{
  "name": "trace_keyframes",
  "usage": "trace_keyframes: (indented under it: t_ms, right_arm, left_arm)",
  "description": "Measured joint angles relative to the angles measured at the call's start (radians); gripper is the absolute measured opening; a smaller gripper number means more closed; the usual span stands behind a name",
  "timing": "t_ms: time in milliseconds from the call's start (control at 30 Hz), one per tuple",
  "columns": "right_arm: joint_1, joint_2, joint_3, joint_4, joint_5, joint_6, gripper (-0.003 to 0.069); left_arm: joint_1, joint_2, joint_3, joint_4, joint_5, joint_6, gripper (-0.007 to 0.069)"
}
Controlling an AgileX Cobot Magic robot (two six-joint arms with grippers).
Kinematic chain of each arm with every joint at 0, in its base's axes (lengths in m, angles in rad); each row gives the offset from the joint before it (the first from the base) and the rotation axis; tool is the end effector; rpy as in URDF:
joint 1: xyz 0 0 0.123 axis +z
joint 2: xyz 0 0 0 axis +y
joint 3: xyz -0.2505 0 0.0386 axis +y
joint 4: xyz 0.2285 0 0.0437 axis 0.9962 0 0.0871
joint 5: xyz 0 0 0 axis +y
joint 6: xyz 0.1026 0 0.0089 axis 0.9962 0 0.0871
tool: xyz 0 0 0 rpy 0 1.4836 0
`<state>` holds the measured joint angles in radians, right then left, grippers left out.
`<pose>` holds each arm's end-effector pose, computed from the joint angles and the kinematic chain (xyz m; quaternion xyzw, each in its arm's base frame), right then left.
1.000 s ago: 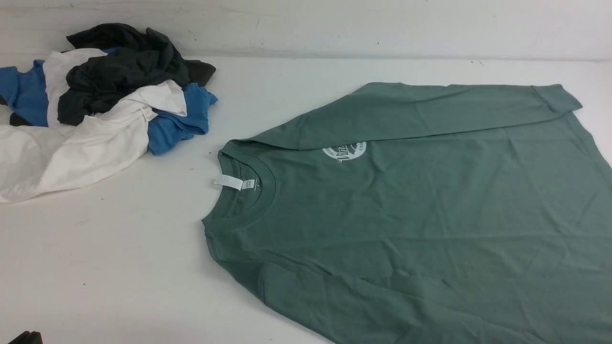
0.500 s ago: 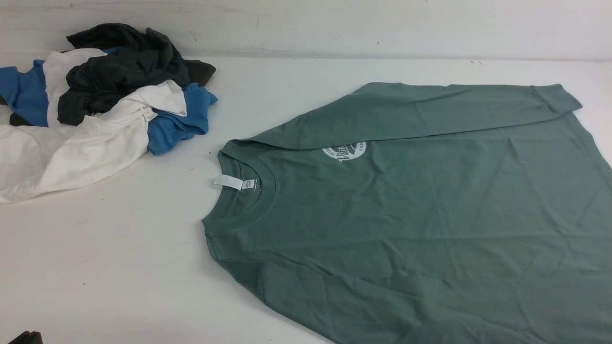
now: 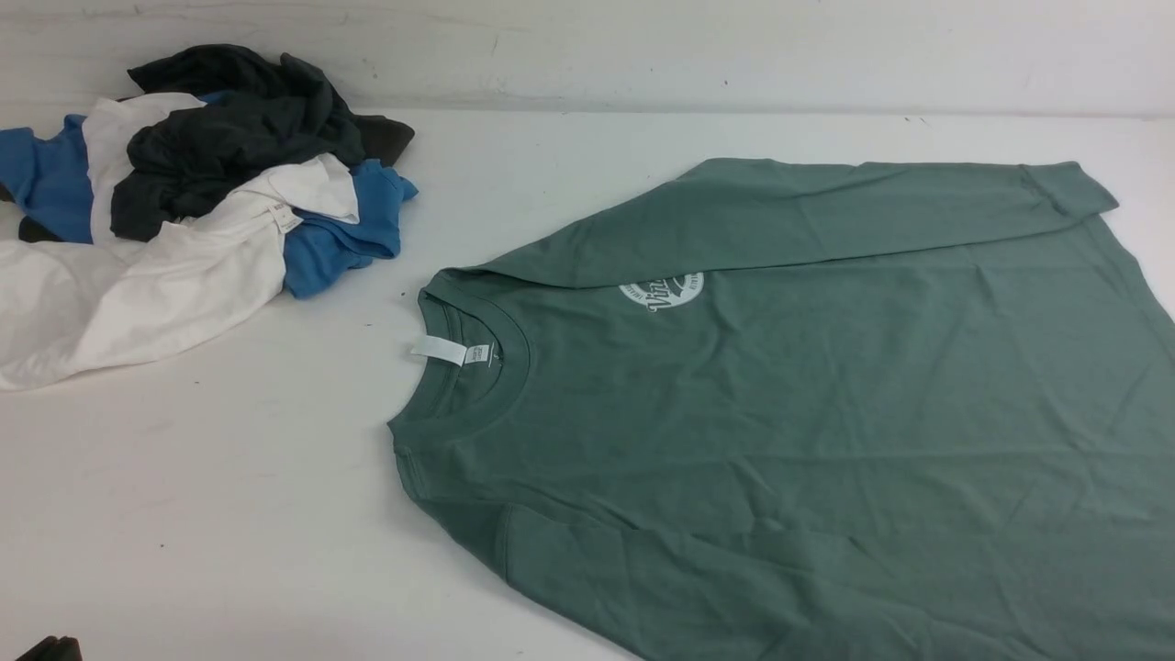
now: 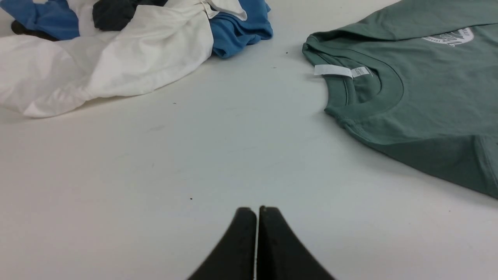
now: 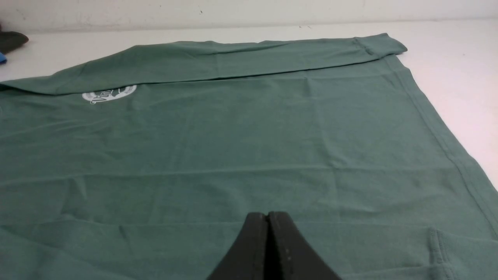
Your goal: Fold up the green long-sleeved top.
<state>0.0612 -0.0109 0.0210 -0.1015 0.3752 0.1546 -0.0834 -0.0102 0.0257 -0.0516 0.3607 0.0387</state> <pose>0.0765 0.0009 0.1701 0.0106 0.8036 0.0212 0.5947 0.0765 -0.0083 0.1698 0.0350 0.8006 -0.0351 0.5971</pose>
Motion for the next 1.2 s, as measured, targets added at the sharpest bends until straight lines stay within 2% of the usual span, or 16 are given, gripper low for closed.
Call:
trace_keyframes:
  t_ms: [67, 300, 467, 533, 567, 633, 700, 733, 767, 867, 933, 1000, 1033, 1067, 1133, 1200]
  right_arm:
    - [0.000, 0.000, 0.001, 0.029, -0.015, 0.020, -0.0015]
    - [0.000, 0.000, 0.007, 0.487, -0.138, 0.245, -0.0015]
    - [0.000, 0.000, 0.007, 0.688, -0.178, 0.258, -0.0015]
    - [0.000, 0.000, 0.007, 0.724, -0.183, 0.238, -0.0015]
    - [0.000, 0.000, -0.015, 0.733, -0.165, 0.179, -0.0015]
    - [0.002, 0.000, -0.081, 0.716, -0.138, 0.096, -0.0015]
    - [0.004, 0.036, -0.245, 0.649, -0.110, 0.001, -0.0013]
    - [0.004, 0.036, -0.245, 0.649, -0.105, -0.004, -0.0013]
    - [0.005, 0.116, -0.381, 0.567, -0.044, -0.022, -0.0013]
    - [0.008, 0.337, -0.636, 0.361, 0.242, -0.006, -0.0013]
    - [0.008, 0.503, -0.775, 0.218, 0.517, 0.023, -0.0013]
    - [0.008, 0.696, -0.867, 0.018, 0.731, 0.043, -0.0012]
    - [0.008, 0.760, -0.879, -0.057, 0.786, 0.048, -0.0012]
    - [0.008, 0.784, -0.881, -0.084, 0.792, 0.048, -0.0012]
    - [-0.009, 0.914, -0.890, -0.166, 0.841, 0.060, -0.0013]
    - [-0.041, 1.007, -0.892, -0.155, 0.848, 0.058, -0.0014]
  left_arm:
    - [0.000, 0.000, 0.000, 0.000, 0.000, 0.000, -0.0004]
    - [0.000, 0.000, 0.000, 0.000, 0.000, 0.000, -0.0004]
    - [0.000, 0.000, 0.000, 0.000, -0.001, 0.000, -0.0004]
    - [0.000, 0.000, 0.000, 0.000, -0.002, 0.000, -0.0004]
    - [0.000, 0.000, 0.000, -0.001, -0.004, 0.000, -0.0004]
    - [0.000, 0.000, 0.000, -0.009, -0.004, 0.000, -0.0004]
    - [0.000, 0.000, 0.000, -0.044, -0.004, 0.000, -0.0004]
    - [0.000, 0.000, 0.000, -0.053, -0.004, 0.000, -0.0004]
    - [0.000, 0.000, 0.000, -0.085, -0.004, 0.000, -0.0004]
    - [0.000, 0.000, 0.000, -0.173, -0.004, 0.000, -0.0004]
    - [0.000, 0.000, 0.000, -0.219, -0.004, 0.000, -0.0004]
    - [0.000, 0.000, 0.001, -0.269, -0.004, 0.000, -0.0004]
    - [0.000, 0.000, 0.002, -0.305, -0.004, 0.000, -0.0004]
    - [0.000, 0.000, 0.002, -0.305, -0.004, 0.000, -0.0004]
    - [0.000, 0.000, 0.002, -0.389, -0.003, -0.001, -0.0004]
    - [0.000, 0.000, 0.002, -0.472, -0.003, -0.001, -0.0004]
